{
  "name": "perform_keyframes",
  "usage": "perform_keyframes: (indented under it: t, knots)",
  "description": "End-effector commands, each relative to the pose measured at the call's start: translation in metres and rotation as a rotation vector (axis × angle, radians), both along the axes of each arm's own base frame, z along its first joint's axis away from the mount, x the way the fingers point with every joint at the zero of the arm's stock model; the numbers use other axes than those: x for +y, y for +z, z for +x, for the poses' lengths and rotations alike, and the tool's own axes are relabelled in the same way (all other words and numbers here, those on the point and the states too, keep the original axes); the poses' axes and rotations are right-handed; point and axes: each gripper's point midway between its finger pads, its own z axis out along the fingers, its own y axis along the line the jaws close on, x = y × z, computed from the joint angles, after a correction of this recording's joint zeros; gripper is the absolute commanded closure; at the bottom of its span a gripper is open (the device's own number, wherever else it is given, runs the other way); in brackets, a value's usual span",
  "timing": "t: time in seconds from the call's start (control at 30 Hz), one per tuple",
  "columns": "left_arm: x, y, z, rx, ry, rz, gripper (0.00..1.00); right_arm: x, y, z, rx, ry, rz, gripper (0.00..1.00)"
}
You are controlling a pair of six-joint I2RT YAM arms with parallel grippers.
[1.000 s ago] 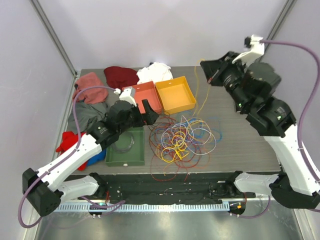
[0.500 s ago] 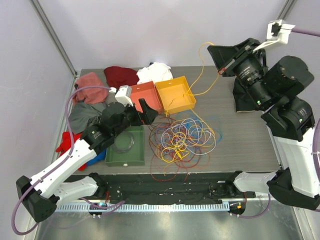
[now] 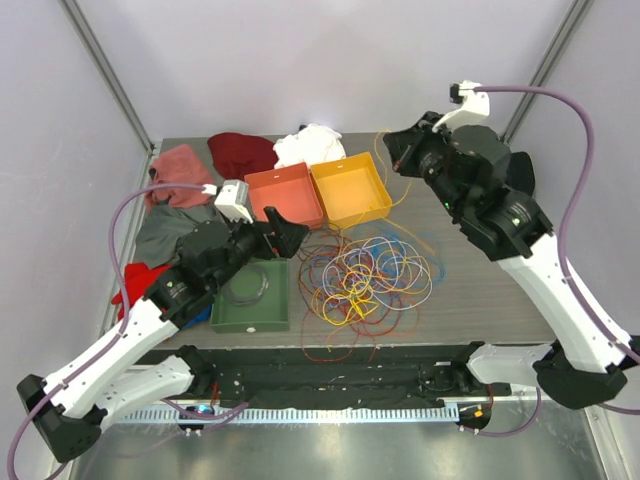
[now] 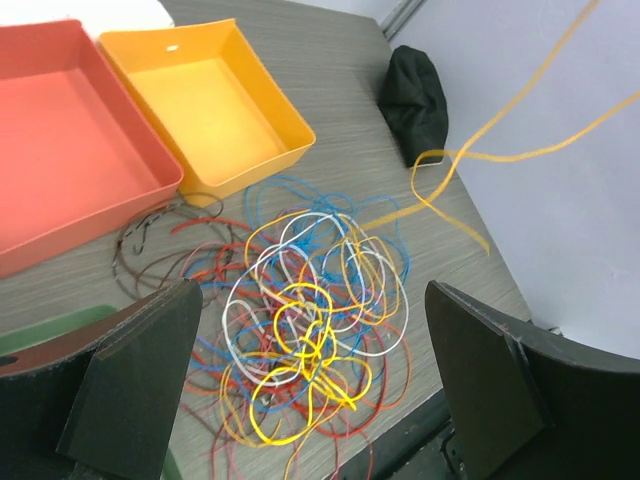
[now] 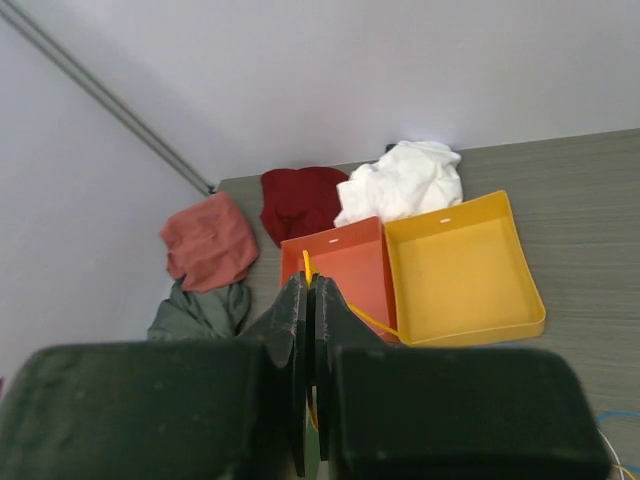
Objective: Untangle the cables
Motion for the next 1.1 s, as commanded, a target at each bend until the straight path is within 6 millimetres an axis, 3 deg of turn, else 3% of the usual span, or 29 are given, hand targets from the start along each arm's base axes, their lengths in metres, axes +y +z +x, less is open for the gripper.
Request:
perform_keyframes:
  t: [0.0,0.07,0.17,0.2,0.23,0.3,0.43,0.47,0.5,0.67,0.8,1.07]
  knots:
    - [0.02,-0.02,-0.008,0.03,0.059,0.029,0.0,-0.008,0.011,0.043,-0.055,-0.164,-0.012,0.99]
    - [0.038,-0.028,-0.012,0.048,0.12,0.041,0.0,0.0,0.001,0.064,-0.069,-0.186,-0.058,0.99]
    - [0.055,-0.044,-0.022,0.079,0.169,0.046,0.0,0.001,0.008,0.084,-0.117,-0.225,-0.03,0.99]
    - [0.059,-0.05,-0.024,0.092,0.179,0.045,0.0,-0.003,0.021,0.088,-0.139,-0.237,-0.016,0.99]
    - [0.064,-0.051,-0.028,0.093,0.189,0.043,0.0,0.002,0.015,0.098,-0.131,-0.238,-0.034,0.99]
    - [0.072,-0.056,-0.03,0.098,0.216,0.049,0.0,0.002,0.027,0.105,-0.17,-0.242,-0.036,0.99]
    - [0.084,-0.058,-0.032,0.097,0.257,0.068,0.0,0.008,0.026,0.128,-0.197,-0.24,-0.03,0.99]
    - [0.086,-0.058,-0.032,0.098,0.261,0.073,0.0,0.013,0.015,0.139,-0.179,-0.238,-0.044,0.99]
    - [0.087,-0.058,-0.032,0.098,0.266,0.077,0.0,0.013,0.018,0.144,-0.186,-0.24,-0.038,0.99]
    - [0.087,-0.058,-0.032,0.101,0.264,0.09,0.0,0.013,-0.007,0.176,-0.157,-0.261,-0.059,0.99]
    - [0.087,-0.063,-0.032,0.118,0.268,0.1,0.0,0.016,-0.04,0.197,-0.121,-0.254,-0.064,0.99]
    - [0.085,-0.072,-0.032,0.14,0.265,0.104,0.0,0.028,-0.092,0.215,-0.098,-0.215,-0.044,0.99]
